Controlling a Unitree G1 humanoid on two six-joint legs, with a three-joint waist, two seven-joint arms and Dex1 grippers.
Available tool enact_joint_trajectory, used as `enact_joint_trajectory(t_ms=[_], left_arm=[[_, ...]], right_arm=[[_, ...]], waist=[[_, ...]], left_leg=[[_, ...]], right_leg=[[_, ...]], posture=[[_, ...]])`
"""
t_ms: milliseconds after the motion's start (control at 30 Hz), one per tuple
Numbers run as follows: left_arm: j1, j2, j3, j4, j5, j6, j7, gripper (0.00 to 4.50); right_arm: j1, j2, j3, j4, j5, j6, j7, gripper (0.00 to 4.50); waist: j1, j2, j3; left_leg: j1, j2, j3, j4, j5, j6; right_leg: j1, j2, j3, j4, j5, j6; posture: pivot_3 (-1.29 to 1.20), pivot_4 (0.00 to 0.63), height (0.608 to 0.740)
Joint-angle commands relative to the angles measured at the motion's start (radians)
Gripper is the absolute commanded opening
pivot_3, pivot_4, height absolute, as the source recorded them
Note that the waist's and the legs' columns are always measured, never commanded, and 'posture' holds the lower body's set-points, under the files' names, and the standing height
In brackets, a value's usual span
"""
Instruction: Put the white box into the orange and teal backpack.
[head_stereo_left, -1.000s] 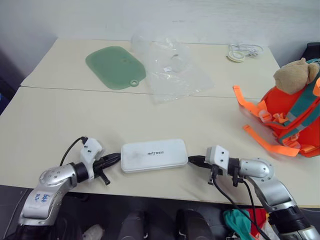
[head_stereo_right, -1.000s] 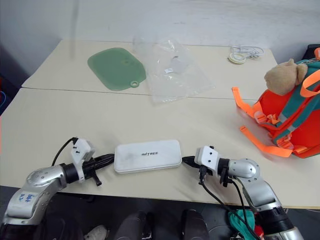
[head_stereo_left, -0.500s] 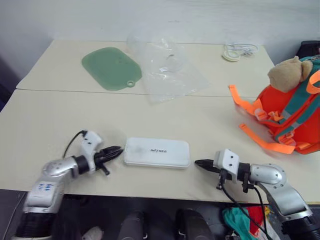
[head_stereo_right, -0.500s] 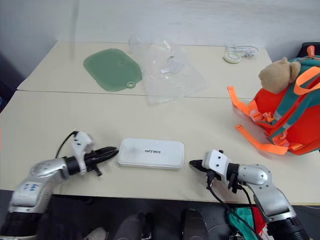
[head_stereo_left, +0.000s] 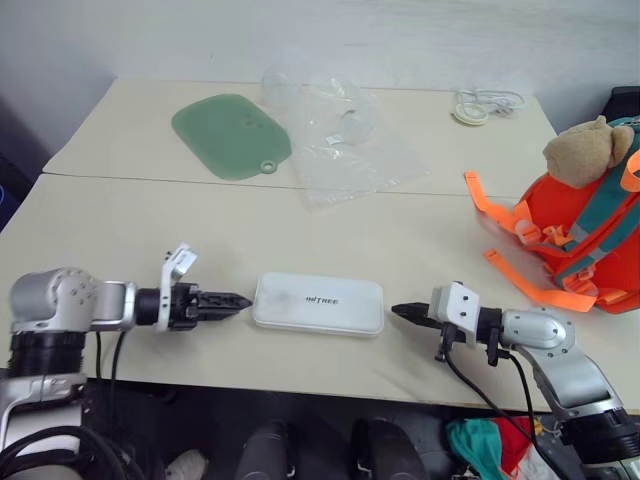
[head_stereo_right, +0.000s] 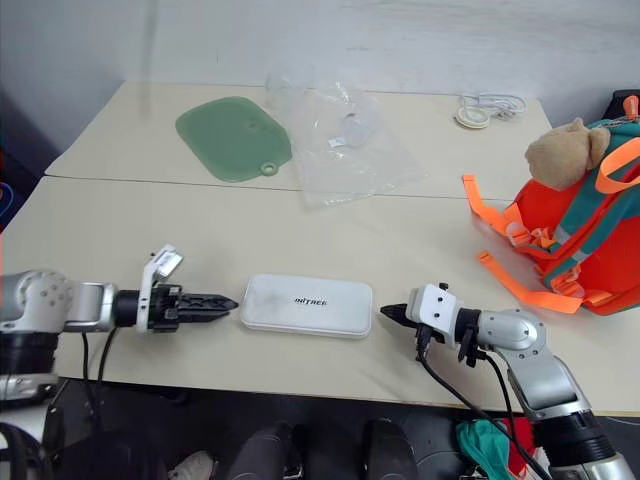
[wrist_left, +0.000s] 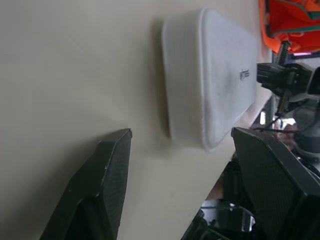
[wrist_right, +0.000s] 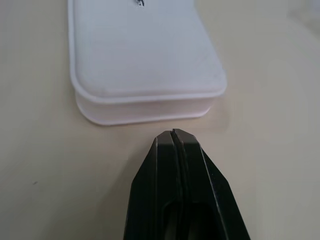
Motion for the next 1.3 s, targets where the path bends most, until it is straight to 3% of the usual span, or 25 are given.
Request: enact_joint_trajectory(t_ms=[33,133,433,533,700,800,900,967,1000,1033,1100,1200,1267,1300], left_arm=[[-0.055,-0.039,-0.024,0.090,0.014,0.004,0.029,3.35],[-0.099,-0.058,-0.043,0.145,0.027,0.004,0.029,3.35],[-0.123,-0.061,-0.174,0.125,-0.119,0.004,-0.025,3.35],[-0.121,-0.087,-0.153,0.116,-0.154,0.004,-0.004,2.78],[-0.097,-0.083,-0.114,0.094,-0.194,0.004,0.035,1.38],[-0.057,-0.050,-0.079,0.026,-0.237,0.004,0.035,1.27],[0.009,-0.059,0.059,-0.080,-0.269,-0.024,0.022,1.27],[0.064,-0.053,0.107,-0.159,-0.278,-0.088,-0.017,1.27],[0.116,-0.029,0.099,-0.232,-0.253,-0.164,-0.074,1.27],[0.199,0.007,0.073,-0.336,-0.161,-0.352,-0.177,1.27],[0.347,-0.010,0.087,-0.492,-0.010,-0.790,-0.425,1.27],[0.442,0.040,0.012,-0.498,0.127,-0.953,-0.466,1.27],[0.471,0.032,0.011,-0.489,0.147,-1.004,-0.474,1.27],[0.475,0.019,0.020,-0.487,0.144,-1.018,-0.464,1.27]], right_arm=[[-0.014,0.022,0.032,-0.007,-0.008,-0.026,0.008,0.00],[-0.021,0.042,0.050,-0.003,-0.019,-0.031,-0.003,0.00],[-0.045,0.098,0.072,0.044,-0.051,-0.057,-0.036,0.00],[-0.052,0.112,0.071,0.055,-0.053,-0.062,-0.042,0.00],[-0.015,0.098,0.020,0.030,-0.017,-0.047,-0.048,0.00],[0.047,0.074,-0.076,-0.002,0.051,-0.022,-0.060,0.00],[0.162,0.068,-0.248,-0.070,0.188,0.023,-0.083,0.56],[0.231,0.068,-0.341,-0.112,0.248,0.043,-0.099,1.23],[0.285,0.070,-0.407,-0.134,0.271,0.042,-0.110,1.62],[0.358,0.079,-0.493,-0.159,0.304,0.045,-0.124,1.92],[0.461,0.106,-0.628,-0.185,0.343,0.046,-0.170,2.61],[0.492,0.162,-0.761,-0.148,0.357,0.011,-0.284,3.62],[0.493,0.181,-0.811,-0.120,0.350,-0.008,-0.326,4.34],[0.488,0.176,-0.827,-0.096,0.339,-0.022,-0.333,4.47]], waist=[[-0.001,0.000,0.000],[-0.001,0.000,0.000],[-0.001,0.000,0.000],[-0.002,-0.001,0.001],[-0.003,-0.001,0.001],[-0.002,-0.001,0.001],[-0.001,-0.002,0.001],[-0.001,-0.002,0.001],[-0.001,-0.002,0.001],[-0.001,-0.002,0.001],[-0.001,0.000,0.001],[0.001,-0.001,0.001],[0.000,0.001,0.000],[-0.001,0.001,0.000]], left_leg=[[0.000,0.000,0.000,0.000,0.000,0.000],[0.000,0.000,0.001,0.000,0.001,0.000],[0.000,0.000,0.001,0.000,0.001,0.000],[0.000,0.000,0.001,0.001,0.001,0.000],[0.000,0.000,0.001,0.001,0.001,0.000],[0.000,0.000,0.001,0.001,0.001,0.000],[0.000,0.000,0.001,0.000,0.001,0.000],[0.000,0.000,0.000,0.000,0.001,0.000],[0.000,0.000,0.000,0.000,0.001,0.000],[0.000,0.000,0.000,0.000,0.001,0.000],[0.001,0.000,0.001,-0.003,0.000,-0.003],[0.005,0.000,0.005,-0.013,-0.003,-0.008],[0.006,0.000,0.007,-0.014,-0.003,-0.008],[0.007,0.000,0.008,-0.015,-0.002,-0.007]], right_leg=[[0.000,0.000,0.000,0.000,0.000,0.000],[0.000,0.001,0.000,0.000,0.000,0.000],[0.000,0.000,0.001,0.000,0.000,0.000],[0.000,0.000,0.001,0.000,0.000,0.000],[0.000,0.000,0.001,0.000,0.000,0.000],[0.000,0.000,0.001,0.000,0.000,0.000],[0.000,0.000,0.001,-0.001,0.000,0.000],[0.001,0.000,0.001,-0.001,0.000,0.000],[0.001,0.000,0.001,-0.002,0.000,0.000],[0.001,0.000,0.001,-0.005,0.000,0.000],[0.000,-0.001,0.002,-0.008,0.000,0.000],[0.001,0.000,0.004,-0.015,0.000,0.000],[0.000,-0.001,0.007,-0.014,0.001,-0.001],[0.001,-0.001,0.008,-0.014,0.002,-0.001]], posture=[[0.00,0.150,0.740],[0.00,0.150,0.740],[0.00,0.150,0.740],[0.00,0.150,0.740],[0.00,0.150,0.740],[0.00,0.150,0.740],[0.00,0.150,0.740],[0.00,0.150,0.740],[0.00,0.150,0.740],[0.00,0.150,0.740],[0.00,0.150,0.740],[0.00,0.150,0.740],[0.00,0.150,0.740],[0.00,0.150,0.740]])
